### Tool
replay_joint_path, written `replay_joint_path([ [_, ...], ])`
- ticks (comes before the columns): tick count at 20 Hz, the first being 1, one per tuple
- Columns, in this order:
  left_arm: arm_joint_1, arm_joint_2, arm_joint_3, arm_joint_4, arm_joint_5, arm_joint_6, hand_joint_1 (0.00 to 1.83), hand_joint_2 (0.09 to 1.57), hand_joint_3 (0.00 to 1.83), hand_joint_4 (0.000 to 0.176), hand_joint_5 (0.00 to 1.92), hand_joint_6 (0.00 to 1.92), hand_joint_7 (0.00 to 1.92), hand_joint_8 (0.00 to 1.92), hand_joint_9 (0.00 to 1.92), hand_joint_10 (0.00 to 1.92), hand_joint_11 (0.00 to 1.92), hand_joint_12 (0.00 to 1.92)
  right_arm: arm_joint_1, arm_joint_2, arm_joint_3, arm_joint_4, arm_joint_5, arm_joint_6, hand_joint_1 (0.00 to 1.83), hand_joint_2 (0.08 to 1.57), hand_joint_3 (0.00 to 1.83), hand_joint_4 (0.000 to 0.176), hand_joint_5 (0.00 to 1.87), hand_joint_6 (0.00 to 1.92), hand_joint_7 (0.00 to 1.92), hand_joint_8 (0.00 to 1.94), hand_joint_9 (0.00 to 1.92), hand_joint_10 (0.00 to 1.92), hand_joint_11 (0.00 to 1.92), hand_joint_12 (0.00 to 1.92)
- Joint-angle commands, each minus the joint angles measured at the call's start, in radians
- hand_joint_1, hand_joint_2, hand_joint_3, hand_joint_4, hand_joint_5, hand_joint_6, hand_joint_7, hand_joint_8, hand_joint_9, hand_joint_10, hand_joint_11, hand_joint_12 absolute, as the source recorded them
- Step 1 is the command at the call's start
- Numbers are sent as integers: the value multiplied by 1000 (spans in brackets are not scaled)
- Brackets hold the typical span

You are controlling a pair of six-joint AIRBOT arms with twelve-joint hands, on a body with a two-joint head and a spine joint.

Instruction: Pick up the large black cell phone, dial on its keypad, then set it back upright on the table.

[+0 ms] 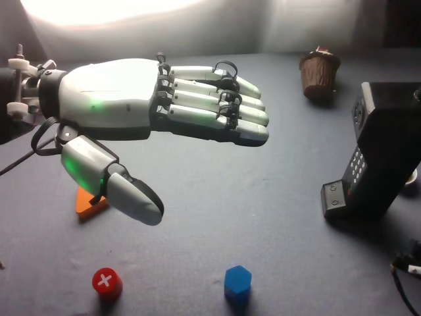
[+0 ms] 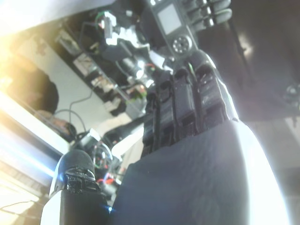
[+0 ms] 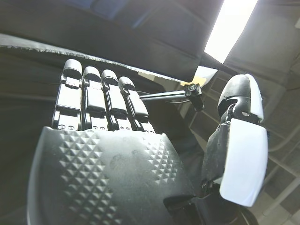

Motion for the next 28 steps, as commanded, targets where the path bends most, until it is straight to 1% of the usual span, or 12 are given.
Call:
replay_joint_path([
  [1, -24, -6, -5, -95, -76, -6, 0, 1090, 0, 0, 205, 5, 223, 6, 205, 6, 0, 470, 7, 1, 7, -44, 122, 12, 534, 859, 1, 0, 0, 0, 0, 0, 0, 0, 0, 171],
  [4, -24, -9, -5, -95, -75, -5, 0, 1090, 0, 0, 181, 1, 197, 2, 181, 0, 0, 382, 13, -10, 11, -49, 122, 12, 489, 808, 0, 0, 0, 0, 0, 0, 0, 0, 0, 152],
  [8, -24, -16, -5, -88, -74, -5, 0, 1093, 1, 0, 158, 0, 174, 0, 162, 0, 0, 330, 25, -17, 23, -53, 122, 12, 496, 832, 4, 0, 0, 0, 0, 0, 0, 0, 0, 153],
  [9, -24, -17, -5, -88, -75, -5, 0, 1092, 0, 0, 159, 1, 187, 2, 170, 1, 0, 327, 26, -18, 26, -53, 122, 12, 558, 846, 6, 0, 0, 0, 0, 0, 0, 0, 0, 112],
  [11, -24, -22, -5, -80, -77, -5, 0, 1092, 0, 0, 157, 0, 184, 0, 169, 0, 0, 322, 26, -19, 31, -53, 122, 12, 575, 884, 16, 0, 0, 0, 0, 0, 0, 0, 0, 4],
  [13, -24, -24, -5, -80, -79, -5, 0, 1092, 0, 0, 173, 4, 202, 5, 187, 5, 0, 363, 26, -20, 37, -52, 122, 12, 639, 915, 26, 0, 0, 0, 0, 0, 0, 0, 0, 0],
  [17, -24, -35, -5, -83, -82, -6, 0, 1093, 0, 0, 160, 4, 197, 5, 174, 2, 0, 309, 26, -22, 52, -52, 122, 12, 849, 937, 15, 0, 0, 0, 0, 0, 0, 0, 0, 0],
  [19, -24, -37, -7, -82, -84, -7, 0, 1092, 0, 0, 159, 3, 196, 4, 170, 1, 0, 308, 26, -23, 54, -52, 122, 12, 843, 942, 15, 0, 0, 0, 0, 0, 0, 0, 0, 0],
  [20, -24, -38, -9, -82, -85, -7, 0, 1089, 0, 0, 128, 2, 156, 4, 136, 1, 0, 226, 26, -24, 56, -52, 122, 12, 834, 944, 12, 0, 0, 0, 0, 0, 0, 0, 0, 0],
  [21, -24, -39, -12, -82, -85, -7, 0, 1091, 0, 0, 157, 2, 187, 4, 164, 4, 0, 305, 26, -27, 59, -52, 122, 12, 841, 931, 5, 0, 0, 0, 0, 0, 0, 0, 0, 0],
  [27, -24, -48, -27, -86, -86, -8, 0, 1090, 0, 0, 111, 0, 158, 1, 144, 1, 0, 296, 27, -37, 62, -64, 122, 7, 810, 939, 6, 0, 0, 0, 0, 0, 0, 0, 0, 0],
  [28, -24, -48, -28, -87, -85, -8, 0, 1087, 0, 0, 127, 3, 177, 4, 161, 5, 0, 363, 28, -38, 62, -67, 122, 6, 814, 934, 2, 0, 0, 0, 0, 0, 0, 0, 0, 0],
])
